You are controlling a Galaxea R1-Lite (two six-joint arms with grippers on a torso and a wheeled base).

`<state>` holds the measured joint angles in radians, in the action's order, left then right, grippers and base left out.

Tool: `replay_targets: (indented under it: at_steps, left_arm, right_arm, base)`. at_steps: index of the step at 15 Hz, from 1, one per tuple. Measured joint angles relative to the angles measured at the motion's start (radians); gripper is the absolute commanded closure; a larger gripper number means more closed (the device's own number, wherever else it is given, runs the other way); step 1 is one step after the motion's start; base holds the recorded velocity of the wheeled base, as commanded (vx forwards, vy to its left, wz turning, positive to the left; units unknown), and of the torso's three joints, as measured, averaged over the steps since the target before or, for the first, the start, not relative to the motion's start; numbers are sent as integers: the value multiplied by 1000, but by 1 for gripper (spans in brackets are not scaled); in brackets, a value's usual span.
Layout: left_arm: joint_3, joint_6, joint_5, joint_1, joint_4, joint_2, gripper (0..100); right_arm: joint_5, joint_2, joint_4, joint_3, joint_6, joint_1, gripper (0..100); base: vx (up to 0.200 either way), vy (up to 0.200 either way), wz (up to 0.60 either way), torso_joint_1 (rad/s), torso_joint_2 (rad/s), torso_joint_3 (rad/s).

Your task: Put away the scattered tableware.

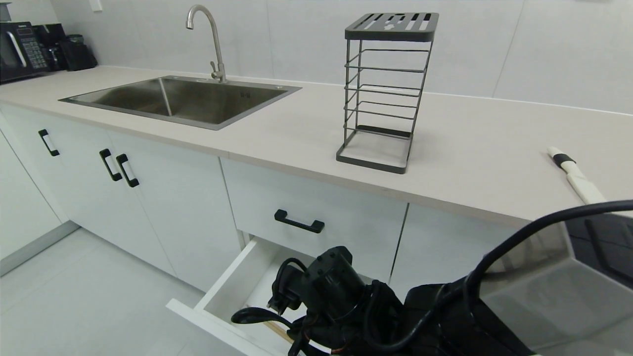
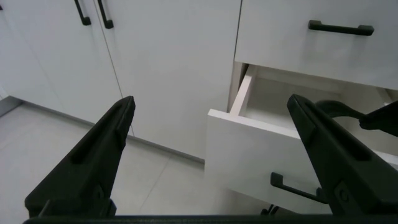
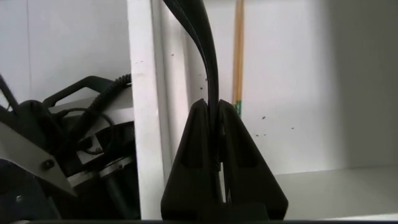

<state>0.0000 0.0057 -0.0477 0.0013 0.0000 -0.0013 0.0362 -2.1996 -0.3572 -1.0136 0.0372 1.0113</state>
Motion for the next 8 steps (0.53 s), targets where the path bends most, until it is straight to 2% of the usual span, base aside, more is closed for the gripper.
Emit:
replay_targets:
  at_steps: [6,8]
  left_arm:
    - [0,0,0,0,0,0,0]
    - [0,0,0,0,0,0,0]
  right_arm:
    - [-65,-24,2,-23,1,-29,100]
    - [-117,-44,2,-29,0,-34,100]
  base:
    - [0,0,0,0,0,0]
    - [0,0,0,0,0,0]
